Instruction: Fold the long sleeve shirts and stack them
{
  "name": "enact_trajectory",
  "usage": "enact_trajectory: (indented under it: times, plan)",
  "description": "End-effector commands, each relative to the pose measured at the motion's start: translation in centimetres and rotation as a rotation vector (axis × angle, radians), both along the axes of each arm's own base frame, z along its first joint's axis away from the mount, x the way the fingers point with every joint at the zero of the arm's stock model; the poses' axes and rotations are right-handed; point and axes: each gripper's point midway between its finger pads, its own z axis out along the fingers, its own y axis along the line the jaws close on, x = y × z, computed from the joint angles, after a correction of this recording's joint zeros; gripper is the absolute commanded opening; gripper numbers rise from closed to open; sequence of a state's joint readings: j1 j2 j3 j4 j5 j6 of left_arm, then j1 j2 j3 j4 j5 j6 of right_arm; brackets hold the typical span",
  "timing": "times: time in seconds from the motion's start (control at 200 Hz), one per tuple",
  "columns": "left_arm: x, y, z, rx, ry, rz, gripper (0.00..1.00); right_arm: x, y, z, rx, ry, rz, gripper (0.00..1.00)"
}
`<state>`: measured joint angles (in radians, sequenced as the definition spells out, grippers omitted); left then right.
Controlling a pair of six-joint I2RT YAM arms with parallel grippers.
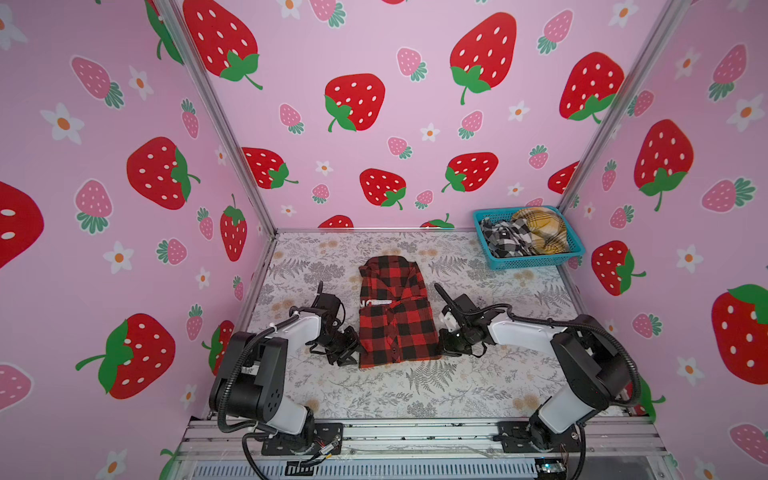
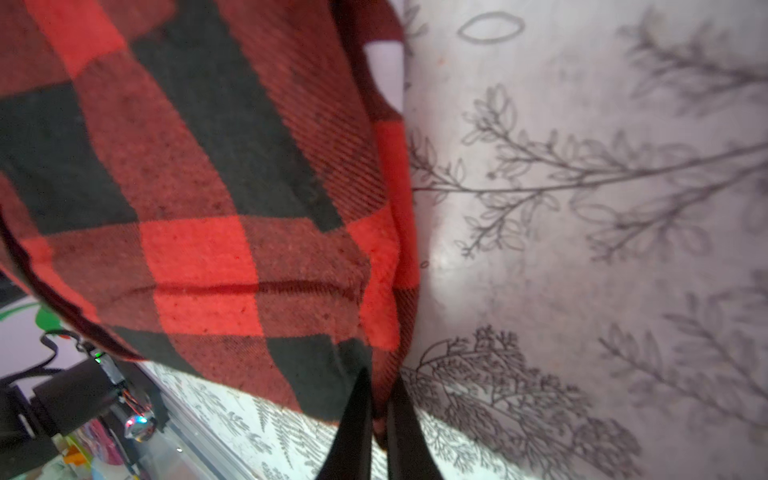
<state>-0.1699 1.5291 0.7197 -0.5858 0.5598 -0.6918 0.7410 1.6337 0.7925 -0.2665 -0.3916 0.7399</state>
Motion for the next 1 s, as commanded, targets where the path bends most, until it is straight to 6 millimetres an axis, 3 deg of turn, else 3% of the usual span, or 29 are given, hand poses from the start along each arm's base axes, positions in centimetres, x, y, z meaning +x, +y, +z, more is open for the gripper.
enact_trajectory:
  times: [0.0, 0.175, 0.445, 0.605, 0.805, 0.995]
  plan:
    - [0.3, 0.9, -0.6, 0.059, -0.002, -0.018, 0.44, -1.1, -1.6, -1.3, -0.062, 0.039, -0.024, 0.03]
    - [1.2, 0.8, -0.8, 0.07, -0.009, -0.044, 0.44, -1.8, -2.4, -1.0, -0.065, 0.041, -0.057, 0.0]
    - [1.6, -1.1, -1.4, 0.039, -0.015, -0.1, 0.43, -3.5, -3.7, -0.9, -0.076, 0.051, -0.079, 0.0]
    - [1.2, -0.1, -0.1, 0.077, -0.047, -0.096, 0.47, -3.6, -4.2, -0.4, -0.106, 0.039, -0.083, 0.0]
    - [-0.9, 0.1, 2.4, 0.027, -0.062, -0.057, 0.49, -2.4, -4.4, 1.3, -0.147, -0.009, -0.075, 0.42]
    - [-3.6, -1.5, 2.2, -0.083, -0.006, -0.003, 0.49, -1.7, -4.2, 1.7, -0.143, -0.02, -0.085, 0.46]
